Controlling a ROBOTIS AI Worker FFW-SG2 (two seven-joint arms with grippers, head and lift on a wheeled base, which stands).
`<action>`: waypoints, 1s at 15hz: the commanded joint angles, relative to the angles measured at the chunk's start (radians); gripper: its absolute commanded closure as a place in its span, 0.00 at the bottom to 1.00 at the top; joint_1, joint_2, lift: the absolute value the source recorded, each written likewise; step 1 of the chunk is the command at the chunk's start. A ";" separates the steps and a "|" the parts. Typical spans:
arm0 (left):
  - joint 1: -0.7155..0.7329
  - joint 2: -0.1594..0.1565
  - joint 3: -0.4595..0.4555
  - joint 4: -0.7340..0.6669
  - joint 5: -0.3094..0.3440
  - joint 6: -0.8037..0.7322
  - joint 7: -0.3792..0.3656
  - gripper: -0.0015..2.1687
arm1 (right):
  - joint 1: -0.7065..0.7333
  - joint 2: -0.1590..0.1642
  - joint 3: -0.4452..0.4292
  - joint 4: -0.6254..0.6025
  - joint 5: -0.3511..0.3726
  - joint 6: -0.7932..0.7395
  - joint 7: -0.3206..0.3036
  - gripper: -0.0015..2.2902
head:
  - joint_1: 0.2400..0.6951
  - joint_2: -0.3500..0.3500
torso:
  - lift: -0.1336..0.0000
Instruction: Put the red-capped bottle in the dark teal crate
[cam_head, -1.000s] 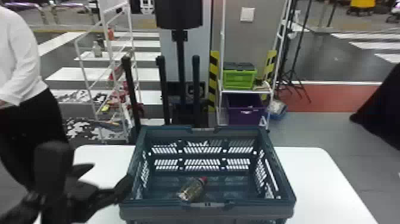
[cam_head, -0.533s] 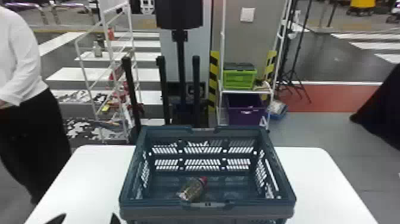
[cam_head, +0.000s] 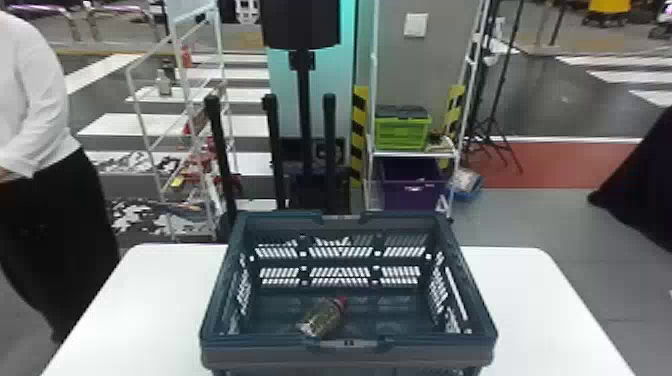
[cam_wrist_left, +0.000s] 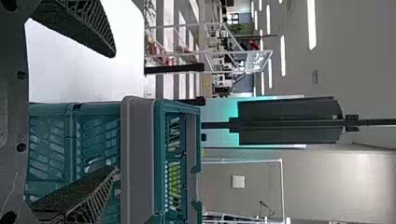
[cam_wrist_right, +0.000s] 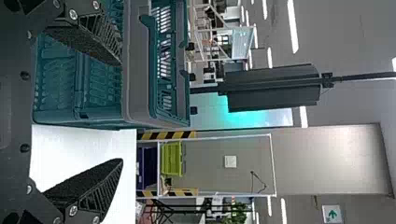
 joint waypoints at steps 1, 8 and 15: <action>0.016 -0.006 0.000 -0.001 -0.011 -0.049 0.007 0.01 | -0.009 -0.006 0.004 0.000 0.002 0.004 0.000 0.07 | 0.57 0.50 | 1.00; 0.020 -0.009 -0.004 0.005 -0.011 -0.059 0.010 0.01 | -0.020 -0.014 0.013 0.002 -0.001 0.017 0.000 0.07 | 0.57 0.50 | 1.00; 0.010 -0.011 -0.010 0.030 -0.008 -0.059 0.010 0.01 | -0.021 -0.014 0.016 0.005 -0.001 0.032 0.000 0.07 | 0.57 0.50 | 1.00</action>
